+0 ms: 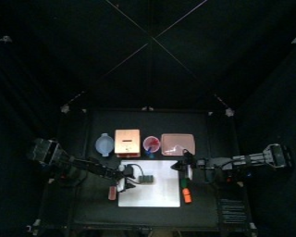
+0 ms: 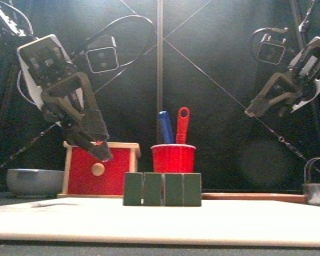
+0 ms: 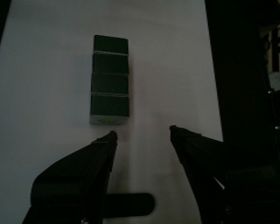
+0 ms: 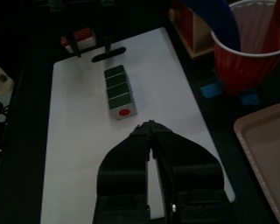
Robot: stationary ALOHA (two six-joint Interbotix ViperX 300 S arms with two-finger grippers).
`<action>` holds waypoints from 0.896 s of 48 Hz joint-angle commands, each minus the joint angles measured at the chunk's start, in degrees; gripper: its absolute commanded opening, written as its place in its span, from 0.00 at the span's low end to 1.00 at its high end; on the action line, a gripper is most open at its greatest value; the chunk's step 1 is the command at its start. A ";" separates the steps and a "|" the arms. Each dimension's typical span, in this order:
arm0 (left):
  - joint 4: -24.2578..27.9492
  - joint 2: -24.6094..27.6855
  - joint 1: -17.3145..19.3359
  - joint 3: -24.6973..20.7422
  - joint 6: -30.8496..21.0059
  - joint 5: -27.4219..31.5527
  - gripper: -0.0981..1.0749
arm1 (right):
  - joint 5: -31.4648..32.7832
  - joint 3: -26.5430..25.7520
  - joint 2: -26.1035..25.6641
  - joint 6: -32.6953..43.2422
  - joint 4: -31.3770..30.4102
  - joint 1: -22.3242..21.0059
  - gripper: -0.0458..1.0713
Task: Split sushi roll in half with hands
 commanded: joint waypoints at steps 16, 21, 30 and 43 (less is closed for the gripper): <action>-1.85 -1.05 -0.09 0.18 0.26 -3.34 0.83 | -0.26 -1.32 -0.09 -0.09 -0.35 -0.26 0.07; -1.93 -1.05 -0.09 0.18 0.26 -2.99 0.83 | -0.53 -1.23 0.09 -0.09 -0.18 -0.26 0.07; -1.93 -0.88 0.09 0.97 0.26 -2.37 0.83 | -0.53 -1.67 0.18 0.00 0.53 -0.26 0.07; -1.93 1.23 0.97 1.32 0.44 -2.11 0.84 | -0.53 -3.52 2.29 0.00 1.58 -0.09 0.07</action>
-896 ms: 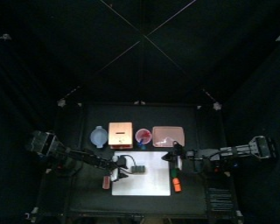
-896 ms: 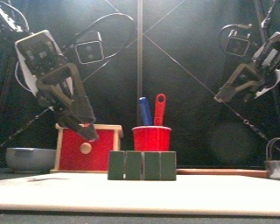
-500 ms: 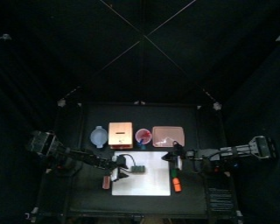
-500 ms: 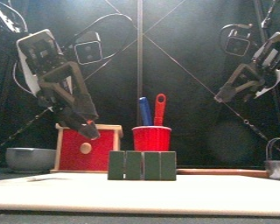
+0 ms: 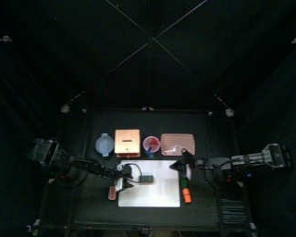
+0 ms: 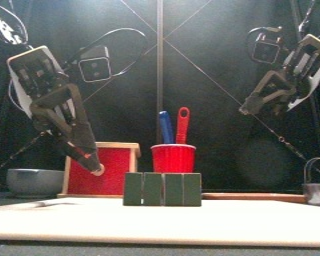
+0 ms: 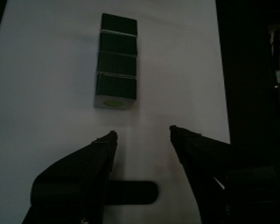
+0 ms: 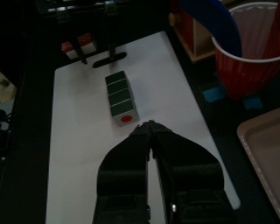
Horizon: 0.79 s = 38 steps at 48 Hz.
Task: Split sushi roll in half with hands
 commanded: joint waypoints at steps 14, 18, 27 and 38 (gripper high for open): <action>3.96 3.60 3.60 -5.62 0.53 1.32 0.84 | -0.53 -3.43 5.80 0.00 0.79 0.62 0.08; 6.33 4.57 3.78 -7.21 0.44 3.08 0.84 | -0.53 -4.57 7.56 0.00 1.58 1.14 0.08; 9.76 6.86 4.13 -10.81 0.35 7.56 0.84 | -0.62 -6.77 11.34 -0.09 1.49 1.85 0.08; 11.43 7.73 4.39 -13.36 0.35 10.02 0.84 | -0.62 -9.23 16.08 -0.09 1.32 3.16 0.08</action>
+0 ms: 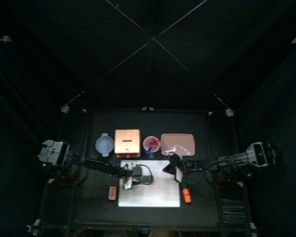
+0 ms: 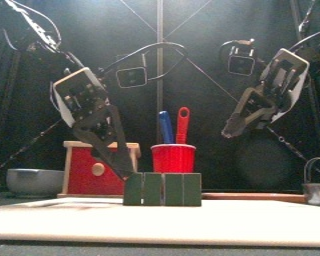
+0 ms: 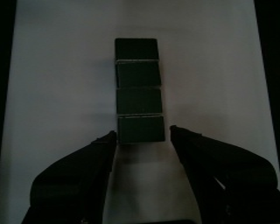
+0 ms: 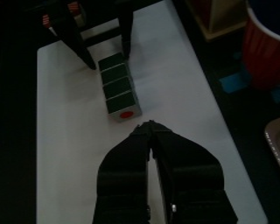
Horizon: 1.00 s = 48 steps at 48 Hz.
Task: Split sushi roll in half with hands
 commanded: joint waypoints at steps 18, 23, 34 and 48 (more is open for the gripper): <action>0.70 1.23 0.53 -2.46 0.00 0.18 0.81 | -0.26 -5.54 5.71 -0.09 -0.09 1.85 0.21; 0.70 1.23 0.53 -2.55 0.00 0.18 0.78 | -0.09 -6.50 7.29 -0.09 -0.09 2.46 0.31; 0.70 1.23 0.62 -2.55 0.00 -0.18 0.69 | 0.00 -9.14 11.25 -0.18 -0.09 3.87 0.64; 0.53 1.32 0.62 -2.55 -0.09 -0.18 0.69 | 1.49 -13.80 17.05 -0.53 -2.11 3.87 0.98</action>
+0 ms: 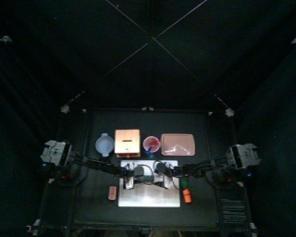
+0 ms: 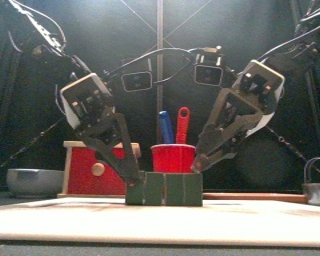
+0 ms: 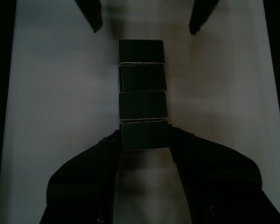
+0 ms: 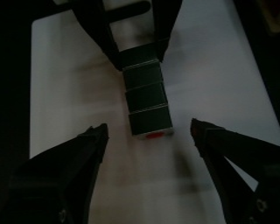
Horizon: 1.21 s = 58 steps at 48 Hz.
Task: Split sushi roll in half with hands
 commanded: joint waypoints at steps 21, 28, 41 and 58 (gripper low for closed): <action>-0.09 -0.44 0.18 -1.32 -0.09 -0.35 0.69 | 4.83 -6.24 3.60 0.18 -4.31 -0.53 0.96; -0.09 -0.35 0.18 -1.23 -0.09 -0.35 0.69 | 4.83 -6.24 3.96 0.18 -4.31 -0.70 0.92; -0.09 -0.44 0.18 -1.23 -0.09 -0.35 0.69 | 4.57 -7.03 5.10 0.26 -4.31 -1.23 0.74; -0.09 -0.44 0.18 -0.79 -0.09 0.00 0.69 | 5.10 -5.89 3.96 0.35 -3.78 -1.49 0.52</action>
